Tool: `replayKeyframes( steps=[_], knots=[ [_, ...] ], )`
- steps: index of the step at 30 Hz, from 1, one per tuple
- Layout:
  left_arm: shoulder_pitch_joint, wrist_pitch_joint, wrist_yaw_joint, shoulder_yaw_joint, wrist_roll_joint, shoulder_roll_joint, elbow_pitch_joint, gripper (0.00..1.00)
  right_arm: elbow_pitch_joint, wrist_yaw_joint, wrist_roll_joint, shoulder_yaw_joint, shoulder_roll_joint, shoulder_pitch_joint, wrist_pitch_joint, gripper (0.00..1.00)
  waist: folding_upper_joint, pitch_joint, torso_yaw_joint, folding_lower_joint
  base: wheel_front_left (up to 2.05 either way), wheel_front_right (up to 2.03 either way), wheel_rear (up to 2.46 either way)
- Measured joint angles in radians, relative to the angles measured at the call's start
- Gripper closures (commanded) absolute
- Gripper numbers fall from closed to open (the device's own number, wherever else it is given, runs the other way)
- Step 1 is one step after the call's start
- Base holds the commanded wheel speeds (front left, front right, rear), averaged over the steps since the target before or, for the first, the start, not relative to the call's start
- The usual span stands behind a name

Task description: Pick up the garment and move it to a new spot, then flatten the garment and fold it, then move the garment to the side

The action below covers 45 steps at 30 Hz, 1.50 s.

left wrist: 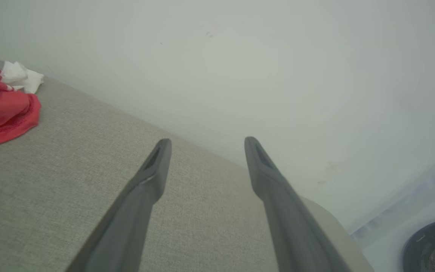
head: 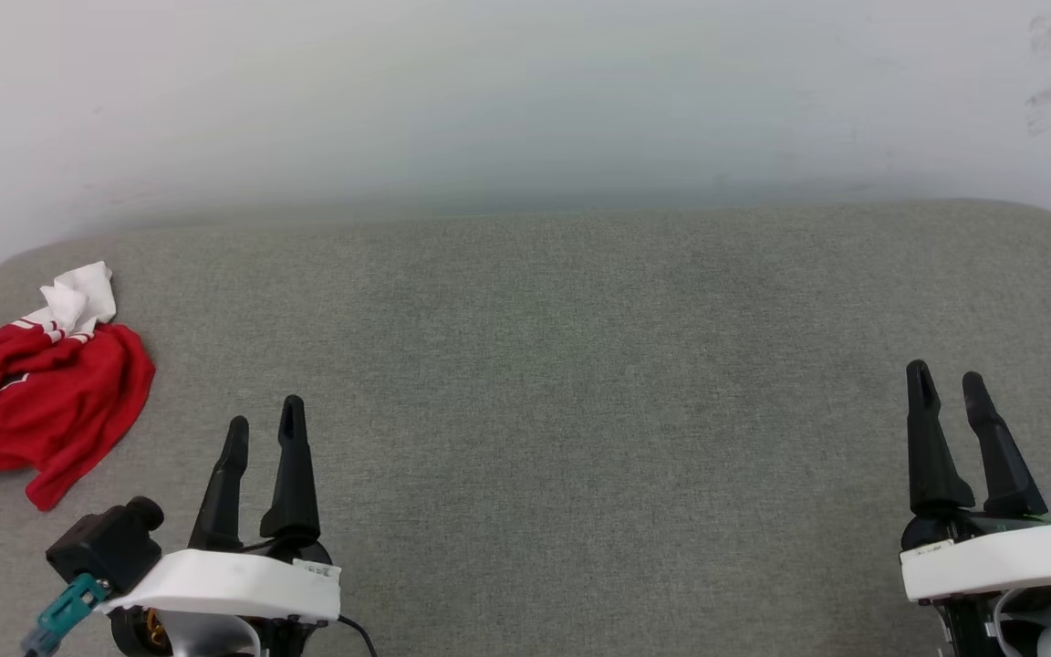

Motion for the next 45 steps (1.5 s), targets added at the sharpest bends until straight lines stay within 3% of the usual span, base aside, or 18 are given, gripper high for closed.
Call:
replayKeyframes(
  steps=[12, 19, 29, 38, 45],
  knots=[
    [0.000, -0.032, 0.128, -0.141, 0.184, 0.071, -0.024, 0.00, -0.008, 0.000, -0.196, 0.016, 0.000, 0.017, -0.034, 0.00, 0.0000, 0.005, -0.006, 0.0000, 0.00, 0.00, 0.00],
    [-0.001, -0.052, 0.221, -0.228, 0.253, 0.116, -0.031, 0.00, -0.012, 0.000, -0.292, 0.028, 0.000, 0.019, -0.051, 0.00, 0.0000, 0.005, -0.008, 0.0000, 0.00, 0.00, 0.00],
    [-0.009, -0.075, 0.314, -0.329, 0.336, 0.173, -0.029, 0.00, -0.031, 0.000, -0.415, 0.039, 0.000, 0.024, -0.074, 0.00, 0.0000, 0.006, -0.012, 0.0000, 0.00, 0.00, 0.00],
    [-0.015, -0.095, 0.322, -0.363, 0.366, 0.185, -0.041, 0.00, -0.042, 0.000, -0.483, 0.046, 0.000, 0.026, -0.095, 0.00, 0.0000, 0.010, -0.016, 0.0000, 0.00, 0.00, 0.00],
    [0.012, -0.109, 0.238, -0.277, 0.371, 0.134, -0.049, 0.00, -0.027, 0.000, -0.457, 0.052, 0.000, 0.036, -0.109, 0.00, 0.0000, 0.012, -0.016, -0.0001, 0.00, 0.00, 0.00]
  ],
)
